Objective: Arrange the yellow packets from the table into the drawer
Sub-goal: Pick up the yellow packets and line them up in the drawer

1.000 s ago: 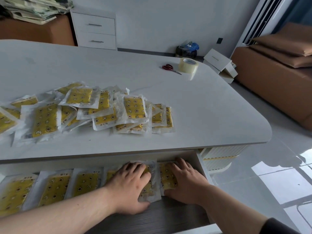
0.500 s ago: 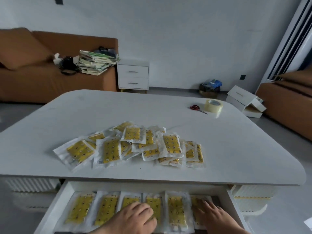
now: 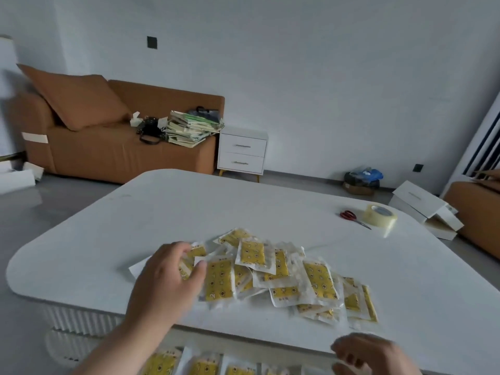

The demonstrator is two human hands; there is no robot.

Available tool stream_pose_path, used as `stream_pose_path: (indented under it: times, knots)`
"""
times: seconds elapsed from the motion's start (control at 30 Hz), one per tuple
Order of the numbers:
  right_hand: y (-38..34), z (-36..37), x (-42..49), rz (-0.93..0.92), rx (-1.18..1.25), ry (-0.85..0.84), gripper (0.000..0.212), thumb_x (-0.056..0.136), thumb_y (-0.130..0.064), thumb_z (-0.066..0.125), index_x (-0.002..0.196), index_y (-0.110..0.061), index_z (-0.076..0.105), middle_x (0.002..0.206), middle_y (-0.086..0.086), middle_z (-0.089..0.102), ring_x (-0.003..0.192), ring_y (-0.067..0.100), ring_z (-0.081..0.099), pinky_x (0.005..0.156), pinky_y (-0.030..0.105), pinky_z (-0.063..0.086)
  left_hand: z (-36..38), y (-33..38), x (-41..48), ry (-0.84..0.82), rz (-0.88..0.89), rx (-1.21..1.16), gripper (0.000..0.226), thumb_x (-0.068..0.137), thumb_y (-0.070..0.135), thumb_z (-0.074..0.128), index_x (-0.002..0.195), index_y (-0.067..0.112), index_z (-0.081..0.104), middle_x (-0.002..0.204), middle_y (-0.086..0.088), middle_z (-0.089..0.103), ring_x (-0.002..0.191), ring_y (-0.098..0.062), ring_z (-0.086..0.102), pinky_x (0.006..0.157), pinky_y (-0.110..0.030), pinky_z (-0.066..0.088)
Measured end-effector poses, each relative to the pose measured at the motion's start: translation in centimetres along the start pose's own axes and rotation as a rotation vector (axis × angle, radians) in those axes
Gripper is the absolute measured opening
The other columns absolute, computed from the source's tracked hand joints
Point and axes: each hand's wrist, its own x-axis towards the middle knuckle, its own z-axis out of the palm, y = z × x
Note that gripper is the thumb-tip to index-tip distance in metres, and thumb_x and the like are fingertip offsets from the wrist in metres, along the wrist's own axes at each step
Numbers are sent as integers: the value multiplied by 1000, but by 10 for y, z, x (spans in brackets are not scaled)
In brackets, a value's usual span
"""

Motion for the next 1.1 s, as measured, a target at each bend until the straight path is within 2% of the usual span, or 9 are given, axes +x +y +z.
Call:
stream_pose_path:
  times: [0.1, 0.2, 0.43, 0.53, 0.63, 0.77, 0.9, 1.0, 1.1]
  knots:
    - [-34, -7, 51, 98, 135, 110, 20, 77, -52, 59, 76, -36, 71, 71, -22, 67, 61, 1, 64, 51, 15, 51, -17, -36, 17, 36, -359, 139, 42, 82, 41, 64, 114, 16, 57, 115, -6, 60, 106, -30, 57, 80, -37, 44]
    - [-57, 2, 105, 128, 141, 63, 18, 83, -48, 58, 83, -34, 69, 70, -20, 66, 70, 0, 63, 58, 13, 49, -25, -75, 28, -18, -541, 207, 57, 80, 46, 65, 124, 11, 53, 123, -12, 56, 112, -35, 53, 81, -38, 42]
    - [-67, 52, 207, 327, 7, -31, 40, 92, -54, 47, 109, -22, 62, 105, -4, 68, 93, 18, 62, 72, 29, 46, -8, -94, 71, -298, -429, 291, 87, 65, 74, 68, 134, 23, 51, 135, 2, 56, 117, -20, 56, 91, -35, 48]
    - [-72, 66, 227, 425, -91, -216, 54, 91, -66, 39, 85, -15, 54, 90, 1, 63, 86, 22, 57, 71, 30, 43, -2, -93, 79, -399, -436, 384, 83, 52, 79, 71, 116, 25, 58, 116, 8, 63, 96, -15, 63, 86, -36, 52]
    - [-75, 79, 235, 438, -160, -284, 63, 86, -73, 37, 71, -15, 54, 85, 2, 65, 89, 24, 62, 72, 31, 47, 5, -102, 82, -421, -385, 336, 78, 53, 62, 84, 118, 27, 60, 121, 9, 60, 105, -15, 59, 91, -33, 49]
    - [-70, 90, 239, 414, -236, -303, 62, 82, -73, 46, 102, -15, 58, 110, 6, 62, 108, 28, 55, 89, 36, 47, 11, -114, 86, -383, -320, 116, 91, 58, 35, 92, 139, 31, 48, 140, 4, 48, 124, -19, 50, 103, -36, 42]
    - [-69, 87, 239, 472, -269, -297, 76, 80, -75, 47, 126, -15, 52, 129, 9, 52, 124, 30, 44, 100, 39, 41, 17, -109, 74, -228, -433, 182, 85, 70, 46, 78, 142, 24, 39, 142, -5, 43, 125, -26, 48, 92, -36, 44]
    - [-64, 84, 239, 527, -237, -303, 66, 80, -76, 43, 104, -16, 58, 114, 7, 63, 113, 30, 52, 93, 39, 46, 22, -96, 70, -262, -435, 466, 78, 66, 70, 68, 120, 17, 47, 123, -5, 53, 113, -28, 50, 80, -34, 45]
    - [-62, 83, 241, 541, -193, -307, 53, 79, -70, 50, 75, -17, 50, 92, 1, 64, 101, 28, 56, 85, 36, 50, 22, -91, 78, -299, -469, 454, 69, 64, 70, 71, 103, 18, 47, 110, -3, 56, 101, -26, 53, 74, -33, 45]
